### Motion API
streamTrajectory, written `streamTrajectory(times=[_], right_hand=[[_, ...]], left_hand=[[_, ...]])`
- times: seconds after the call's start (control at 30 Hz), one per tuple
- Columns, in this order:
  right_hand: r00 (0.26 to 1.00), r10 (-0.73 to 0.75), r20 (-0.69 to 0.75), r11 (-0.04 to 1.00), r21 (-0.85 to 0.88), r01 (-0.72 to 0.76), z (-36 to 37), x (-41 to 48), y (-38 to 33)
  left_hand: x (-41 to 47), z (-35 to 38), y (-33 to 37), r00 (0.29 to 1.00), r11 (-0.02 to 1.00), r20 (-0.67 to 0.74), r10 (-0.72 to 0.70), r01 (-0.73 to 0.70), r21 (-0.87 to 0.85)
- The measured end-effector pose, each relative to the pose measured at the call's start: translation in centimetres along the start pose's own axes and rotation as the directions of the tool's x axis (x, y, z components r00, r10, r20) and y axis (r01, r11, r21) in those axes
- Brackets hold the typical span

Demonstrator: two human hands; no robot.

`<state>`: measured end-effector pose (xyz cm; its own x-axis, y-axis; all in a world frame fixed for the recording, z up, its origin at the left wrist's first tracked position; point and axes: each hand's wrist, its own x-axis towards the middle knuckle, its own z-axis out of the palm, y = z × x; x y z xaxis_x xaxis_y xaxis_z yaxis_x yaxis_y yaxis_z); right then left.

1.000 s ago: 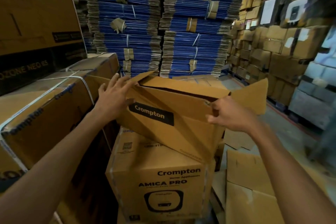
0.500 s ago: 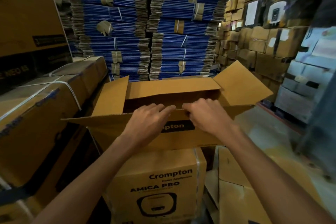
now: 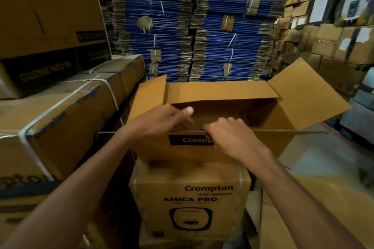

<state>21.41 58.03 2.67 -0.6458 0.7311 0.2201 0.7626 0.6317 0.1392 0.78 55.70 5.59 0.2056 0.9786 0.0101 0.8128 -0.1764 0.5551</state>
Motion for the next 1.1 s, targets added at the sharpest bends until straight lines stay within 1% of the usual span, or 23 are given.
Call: streamTrajectory(times=[0.03,0.07,0.13,0.17,0.2,0.27,0.3,0.33,0.37,0.43,0.47,0.5,0.57,0.6,0.63,0.7,0.77,0.8,0.83,0.9,0.93,1.0,1.1], right_hand=[[1.0,0.004,0.0,1.0,-0.007,-0.004,0.0,-0.1,0.0],[1.0,0.005,-0.001,1.0,-0.011,-0.005,0.1,-0.2,-0.1],[1.0,0.011,-0.004,1.0,-0.008,-0.011,0.3,-0.5,-0.1],[1.0,0.015,-0.008,1.0,-0.005,-0.015,0.6,-0.6,-0.1],[1.0,0.02,-0.007,1.0,-0.007,-0.02,0.9,-0.6,-0.1],[0.999,0.033,-0.009,0.999,-0.003,-0.033,1.2,-0.9,-0.2],[0.999,0.037,-0.019,0.999,-0.004,-0.037,1.4,-1.0,-0.2],[0.999,0.039,-0.03,0.999,-0.008,-0.039,1.6,-1.0,-0.2],[0.999,0.04,-0.034,0.999,-0.017,-0.041,1.7,-1.0,-0.1],[0.999,0.043,-0.027,0.999,-0.021,-0.043,1.8,-1.1,-0.2],[0.999,0.042,-0.025,0.999,-0.013,-0.042,1.9,-1.0,-0.2],[0.999,0.04,-0.018,0.999,-0.013,-0.04,2.0,-0.9,-0.1],[0.999,0.043,0.032,0.999,0.024,-0.044,1.9,-0.6,0.1],[0.996,0.051,0.072,0.995,0.079,-0.056,1.7,-0.5,0.2],[0.989,0.046,0.143,0.983,0.171,-0.07,1.3,-0.5,0.2],[0.954,-0.013,0.299,0.923,0.372,-0.104,-0.4,-0.8,0.2],[0.905,-0.101,0.413,0.872,0.475,-0.12,-2.3,-1.1,0.7],[0.887,-0.128,0.445,0.864,0.488,-0.12,-3.1,-0.8,1.1],[0.875,-0.143,0.462,0.867,0.485,-0.115,-3.7,-0.2,1.7],[0.862,-0.117,0.493,0.907,0.406,-0.109,-4.0,2.1,3.0],[0.855,-0.088,0.512,0.932,0.345,-0.111,-3.5,3.6,3.6],[0.842,-0.029,0.538,0.959,0.253,-0.129,-2.0,6.7,4.5],[0.855,0.064,0.515,0.96,0.202,-0.194,0.2,10.2,5.4]], left_hand=[[0.4,-0.9,-0.4,0.998,0.998,0.017,-0.065,0.065,-0.001],[0.8,-1.7,-0.8,0.991,0.985,0.038,-0.128,0.123,0.12],[1.3,-2.5,-1.5,0.961,0.888,0.085,-0.264,0.208,0.411],[1.5,-2.6,-1.9,0.95,0.846,0.086,-0.299,0.223,0.484],[1.7,-2.7,-2.2,0.95,0.822,0.056,-0.307,0.235,0.519],[1.4,-2.6,-2.2,0.959,0.745,-0.086,-0.269,0.264,0.612],[1.1,-2.6,-2.2,0.957,0.701,-0.191,-0.218,0.29,0.652],[0.9,-2.5,-2.4,0.94,0.668,-0.305,-0.154,0.326,0.669],[0.4,-2.5,-2.8,0.907,0.65,-0.409,-0.103,0.373,0.662],[-0.5,-2.8,-3.9,0.82,0.648,-0.568,-0.067,0.469,0.6],[-1.1,-3.1,-4.6,0.78,0.647,-0.62,-0.088,0.518,0.56],[-1.6,-3.3,-5.4,0.746,0.644,-0.652,-0.136,0.567,0.513],[-2.7,-3.2,-7.0,0.696,0.66,-0.667,-0.266,0.636,0.4],[-3.2,-2.9,-7.8,0.684,0.68,-0.663,-0.305,0.643,0.351],[-3.6,-2.4,-8.5,0.679,0.704,-0.662,-0.315,0.636,0.317],[-4.0,-1.6,-9.5,0.679,0.754,-0.678,-0.28,0.593,0.283],[-4.1,-1.2,-9.8,0.685,0.799,-0.684,-0.249,0.545,0.255],[-4.1,-1.2,-9.7,0.684,0.82,-0.688,-0.241,0.523,0.233],[-4.0,-1.2,-9.6,0.68,0.841,-0.697,-0.23,0.499,0.209],[-4.0,-1.5,-9.5,0.663,0.875,-0.722,-0.199,0.452,0.174],[-4.0,-1.5,-9.6,0.654,0.882,-0.735,-0.177,0.437,0.176],[-4.2,-1.5,-10.0,0.66,0.889,-0.741,-0.121,0.404,0.214],[-4.7,-1.1,-10.3,0.667,0.896,-0.739,-0.091,0.379,0.232]])
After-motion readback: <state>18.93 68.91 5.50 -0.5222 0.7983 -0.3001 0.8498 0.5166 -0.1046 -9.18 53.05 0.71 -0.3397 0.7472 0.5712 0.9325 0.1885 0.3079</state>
